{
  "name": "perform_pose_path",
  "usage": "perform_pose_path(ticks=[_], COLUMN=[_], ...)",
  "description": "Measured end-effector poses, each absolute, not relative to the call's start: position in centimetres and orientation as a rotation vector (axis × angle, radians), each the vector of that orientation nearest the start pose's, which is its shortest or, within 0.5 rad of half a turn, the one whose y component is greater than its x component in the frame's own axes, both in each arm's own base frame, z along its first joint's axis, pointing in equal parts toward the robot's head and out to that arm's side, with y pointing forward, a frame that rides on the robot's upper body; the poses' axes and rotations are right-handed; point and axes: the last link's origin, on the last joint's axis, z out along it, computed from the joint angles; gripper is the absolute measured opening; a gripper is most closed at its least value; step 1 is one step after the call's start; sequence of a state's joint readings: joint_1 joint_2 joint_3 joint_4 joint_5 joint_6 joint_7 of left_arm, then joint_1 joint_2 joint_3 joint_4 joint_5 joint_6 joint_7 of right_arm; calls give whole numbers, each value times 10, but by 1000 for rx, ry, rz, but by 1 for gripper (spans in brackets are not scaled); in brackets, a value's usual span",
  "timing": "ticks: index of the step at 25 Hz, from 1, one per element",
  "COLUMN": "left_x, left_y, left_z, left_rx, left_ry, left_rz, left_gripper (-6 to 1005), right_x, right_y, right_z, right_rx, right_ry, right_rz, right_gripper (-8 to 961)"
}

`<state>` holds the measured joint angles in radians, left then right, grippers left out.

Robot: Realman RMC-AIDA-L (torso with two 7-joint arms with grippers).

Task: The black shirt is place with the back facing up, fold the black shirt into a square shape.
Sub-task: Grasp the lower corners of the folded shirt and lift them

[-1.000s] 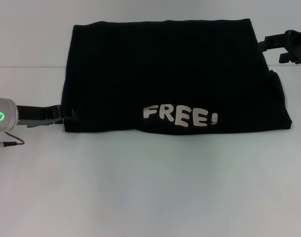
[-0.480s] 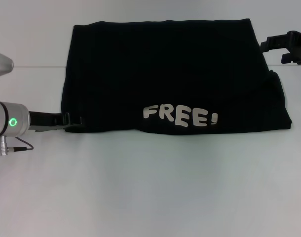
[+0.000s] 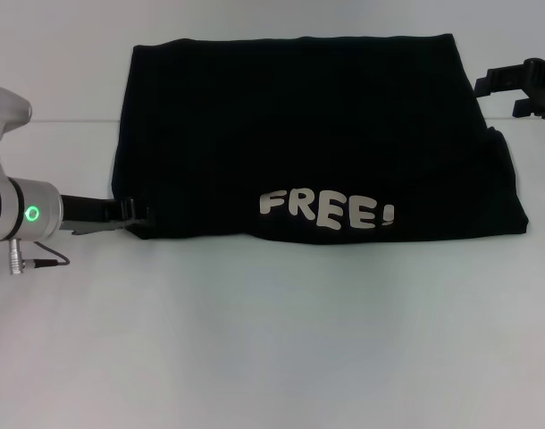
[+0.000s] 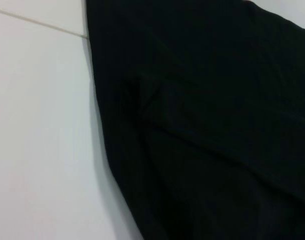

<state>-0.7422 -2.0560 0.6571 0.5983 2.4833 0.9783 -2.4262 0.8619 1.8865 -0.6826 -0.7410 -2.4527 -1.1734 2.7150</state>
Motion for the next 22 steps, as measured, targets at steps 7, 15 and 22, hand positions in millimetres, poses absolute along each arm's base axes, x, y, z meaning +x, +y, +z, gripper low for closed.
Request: perform_pose_path(ticks=[7,15,22], left_x=[-290,-280,-272], left_y=[418,416,419], left_z=[7,17,29], left_rx=[-1986,-2048,-2054], left_ry=[-1620,-1693,-1729], left_rz=[-260,-287,-348], left_gripper=[228,10,1], right_x=[232,240,273], right_y=[466,454,431], right_z=[106,105,97], right_rx=[-1922,-2004,-2080], right_ry=[1622,1611,1537], right_rz=[393,308,170], right_gripper=[782,775,768])
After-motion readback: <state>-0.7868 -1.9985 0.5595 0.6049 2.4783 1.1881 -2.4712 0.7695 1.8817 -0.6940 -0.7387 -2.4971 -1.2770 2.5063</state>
